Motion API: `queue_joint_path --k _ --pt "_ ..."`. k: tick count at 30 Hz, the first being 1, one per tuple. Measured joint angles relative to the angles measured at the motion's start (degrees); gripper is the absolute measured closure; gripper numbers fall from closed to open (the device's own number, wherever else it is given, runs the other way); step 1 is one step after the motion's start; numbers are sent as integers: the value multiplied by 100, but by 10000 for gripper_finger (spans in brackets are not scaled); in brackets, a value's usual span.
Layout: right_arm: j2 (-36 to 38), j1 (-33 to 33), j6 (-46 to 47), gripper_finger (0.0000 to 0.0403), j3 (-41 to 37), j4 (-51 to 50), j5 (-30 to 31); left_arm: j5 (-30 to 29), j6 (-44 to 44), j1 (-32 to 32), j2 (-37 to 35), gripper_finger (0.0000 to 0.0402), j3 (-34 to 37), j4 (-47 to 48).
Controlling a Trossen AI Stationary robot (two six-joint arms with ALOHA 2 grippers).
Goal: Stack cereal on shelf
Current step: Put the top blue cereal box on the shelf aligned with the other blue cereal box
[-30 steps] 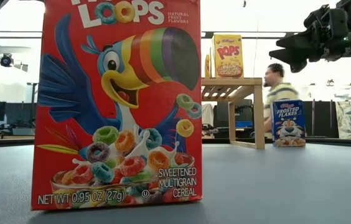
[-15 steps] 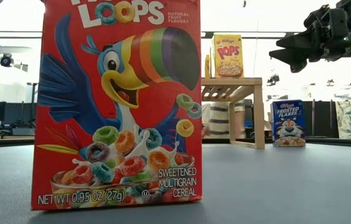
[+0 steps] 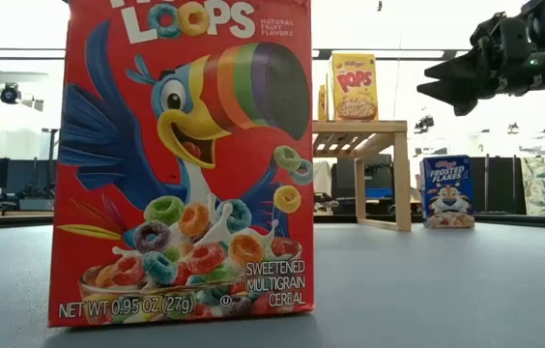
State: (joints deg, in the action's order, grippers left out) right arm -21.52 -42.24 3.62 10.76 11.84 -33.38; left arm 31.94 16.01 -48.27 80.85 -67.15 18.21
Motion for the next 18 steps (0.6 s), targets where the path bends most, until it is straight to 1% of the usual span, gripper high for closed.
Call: queue_joint_path --k 2,4,7,10,12,14,16,18 --pt "1 -2 -12 174 10 -119 163 -46 -3 12 -417 141 347 -96" --pt "7 0 -26 174 23 -247 347 -282 -64 25 -852 141 796 -369" --pt "9 0 -44 174 63 -363 561 -549 -290 26 -1524 141 1584 -943" --pt "9 0 -34 174 152 -566 801 -577 -621 51 -2226 141 2419 -1605" --pt "11 0 42 174 267 -904 1270 -581 -929 108 -2700 141 2923 -2155" --pt "11 0 196 174 394 -1368 2019 -600 -1330 203 -3123 141 3378 -2722" --pt "11 0 288 174 502 -1786 2620 -636 -1587 345 -3492 141 3778 -3245" --pt "11 0 393 174 586 -2026 2994 -761 -1717 523 -3818 141 4103 -3693"
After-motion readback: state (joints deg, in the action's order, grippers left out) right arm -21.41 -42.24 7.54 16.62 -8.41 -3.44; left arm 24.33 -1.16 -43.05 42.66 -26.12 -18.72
